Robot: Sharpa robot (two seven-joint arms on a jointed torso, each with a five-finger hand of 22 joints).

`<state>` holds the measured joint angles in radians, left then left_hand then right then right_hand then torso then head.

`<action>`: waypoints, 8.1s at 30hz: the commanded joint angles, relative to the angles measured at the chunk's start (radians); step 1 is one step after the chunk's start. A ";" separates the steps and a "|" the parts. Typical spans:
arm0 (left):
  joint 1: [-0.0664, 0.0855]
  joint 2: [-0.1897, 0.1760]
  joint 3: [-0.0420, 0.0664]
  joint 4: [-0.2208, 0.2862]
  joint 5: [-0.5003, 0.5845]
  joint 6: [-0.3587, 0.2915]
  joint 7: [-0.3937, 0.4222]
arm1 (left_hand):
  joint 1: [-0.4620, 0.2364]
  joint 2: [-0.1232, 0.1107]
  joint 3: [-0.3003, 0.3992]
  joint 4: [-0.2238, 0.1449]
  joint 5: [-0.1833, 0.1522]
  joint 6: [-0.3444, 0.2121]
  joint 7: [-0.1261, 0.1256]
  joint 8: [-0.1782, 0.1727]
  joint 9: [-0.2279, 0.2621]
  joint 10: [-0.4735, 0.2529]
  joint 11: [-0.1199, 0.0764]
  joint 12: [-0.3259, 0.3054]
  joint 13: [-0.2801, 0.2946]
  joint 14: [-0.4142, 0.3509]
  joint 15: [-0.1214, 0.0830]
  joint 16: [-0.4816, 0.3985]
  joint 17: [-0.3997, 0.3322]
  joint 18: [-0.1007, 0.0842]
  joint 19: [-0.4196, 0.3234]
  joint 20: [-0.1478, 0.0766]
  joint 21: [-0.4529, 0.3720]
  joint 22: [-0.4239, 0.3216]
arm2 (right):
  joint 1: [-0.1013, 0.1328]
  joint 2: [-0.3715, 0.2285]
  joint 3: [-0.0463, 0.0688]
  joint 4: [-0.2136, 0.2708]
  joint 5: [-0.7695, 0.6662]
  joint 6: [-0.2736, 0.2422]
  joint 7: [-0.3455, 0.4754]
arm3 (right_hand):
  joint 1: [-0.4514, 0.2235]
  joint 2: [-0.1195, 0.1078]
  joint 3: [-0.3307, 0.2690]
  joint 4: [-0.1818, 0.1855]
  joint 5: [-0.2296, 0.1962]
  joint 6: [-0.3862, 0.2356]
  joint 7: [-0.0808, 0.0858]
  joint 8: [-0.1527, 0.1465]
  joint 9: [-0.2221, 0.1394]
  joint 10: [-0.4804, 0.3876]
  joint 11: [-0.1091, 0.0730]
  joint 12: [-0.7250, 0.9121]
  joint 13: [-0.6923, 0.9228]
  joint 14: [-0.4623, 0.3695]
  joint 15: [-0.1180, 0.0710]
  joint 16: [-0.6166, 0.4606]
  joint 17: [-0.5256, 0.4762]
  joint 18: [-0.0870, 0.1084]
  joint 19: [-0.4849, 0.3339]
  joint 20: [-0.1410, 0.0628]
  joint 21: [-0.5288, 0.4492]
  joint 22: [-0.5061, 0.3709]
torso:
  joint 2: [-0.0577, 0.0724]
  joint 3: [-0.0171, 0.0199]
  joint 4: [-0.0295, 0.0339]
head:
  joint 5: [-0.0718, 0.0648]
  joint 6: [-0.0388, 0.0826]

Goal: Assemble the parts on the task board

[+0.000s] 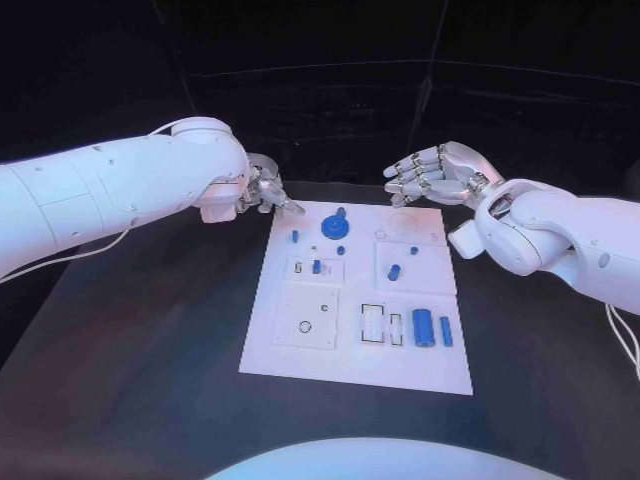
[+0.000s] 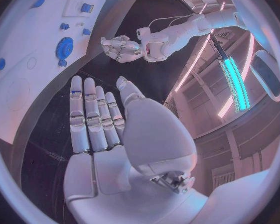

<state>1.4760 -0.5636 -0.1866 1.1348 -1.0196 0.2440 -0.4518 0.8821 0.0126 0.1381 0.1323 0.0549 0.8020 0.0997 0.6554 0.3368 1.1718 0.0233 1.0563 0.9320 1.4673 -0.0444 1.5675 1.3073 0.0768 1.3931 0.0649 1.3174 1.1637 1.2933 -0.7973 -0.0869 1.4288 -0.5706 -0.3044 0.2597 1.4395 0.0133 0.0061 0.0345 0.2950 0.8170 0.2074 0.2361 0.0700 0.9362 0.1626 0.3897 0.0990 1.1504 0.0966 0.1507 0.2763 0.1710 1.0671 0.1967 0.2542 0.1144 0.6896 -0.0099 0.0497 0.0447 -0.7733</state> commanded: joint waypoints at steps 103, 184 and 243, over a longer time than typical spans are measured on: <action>-0.076 0.062 0.001 -0.085 0.098 -0.056 0.025 | 0.286 0.096 0.290 -0.241 -0.008 0.012 -0.029 0.049 0.114 0.041 -0.026 0.022 -0.004 0.104 -0.018 0.003 0.263 -0.001 0.019 -0.017 0.019 0.049 | 0.001 0.018 0.000 -0.013 -0.001 0.021 0.010 | -0.011 0.001 0.013 -0.001 0.007 -0.009 0.021 0.008 0.000 -0.009 -0.001 0.010 -0.009 0.001 0.005 -0.005 -0.004 0.010 0.002 0.005 -0.012 -0.005 | 0.003 -0.0044 0.0004 | 0.001 -0.013; -0.162 -0.147 -0.030 0.317 -0.100 -0.331 0.006 | 0.233 0.042 0.408 -0.252 -0.007 0.018 -0.040 0.074 0.152 0.072 -0.037 0.040 0.011 0.104 -0.028 0.003 0.263 -0.004 0.032 -0.026 0.030 0.069 | 0.000 0.012 0.000 -0.026 -0.001 0.028 0.006 | -0.015 0.001 0.014 0.000 0.006 -0.011 0.022 0.009 0.000 -0.010 -0.001 0.012 -0.012 0.002 0.006 -0.007 -0.005 0.009 0.003 0.005 -0.014 -0.006 | 0.002 -0.0054 0.0057 | 0.012 -0.023; -0.161 -0.132 -0.029 0.280 -0.054 -0.318 0.006 | -0.003 -0.060 0.331 -0.133 -0.007 0.061 -0.046 0.085 0.176 0.072 -0.039 0.041 0.000 0.104 -0.030 0.003 0.263 -0.005 0.036 -0.029 0.026 0.073 | 0.000 0.013 0.000 -0.029 -0.001 0.035 0.006 | -0.019 0.001 0.016 0.001 0.006 -0.012 0.022 0.010 0.000 -0.011 -0.001 0.015 -0.015 0.003 0.006 -0.007 -0.007 0.010 0.005 0.006 -0.017 -0.008 | 0.002 -0.0046 0.0054 | 0.009 -0.028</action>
<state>1.3145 -0.6968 -0.2158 1.4160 -1.0781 -0.0808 -0.4403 0.8862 -0.0446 0.4734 0.0005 0.0550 0.8580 0.0548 0.7404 0.5111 1.2453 -0.0177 1.0960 0.9332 1.4688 -0.0678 1.5675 1.3073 0.0768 1.4248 0.0399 1.3446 1.2376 1.2917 -0.7842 -0.0873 1.3974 -0.5709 -0.2771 0.2600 1.4315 0.0134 0.0151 0.0369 0.2997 0.8118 0.2058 0.2400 0.0700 0.9325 0.1590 0.4015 0.0843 1.1504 0.0966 0.1468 0.2706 0.1710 1.0708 0.2003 0.2396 0.1070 0.6913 -0.0140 0.0541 0.0539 -0.8014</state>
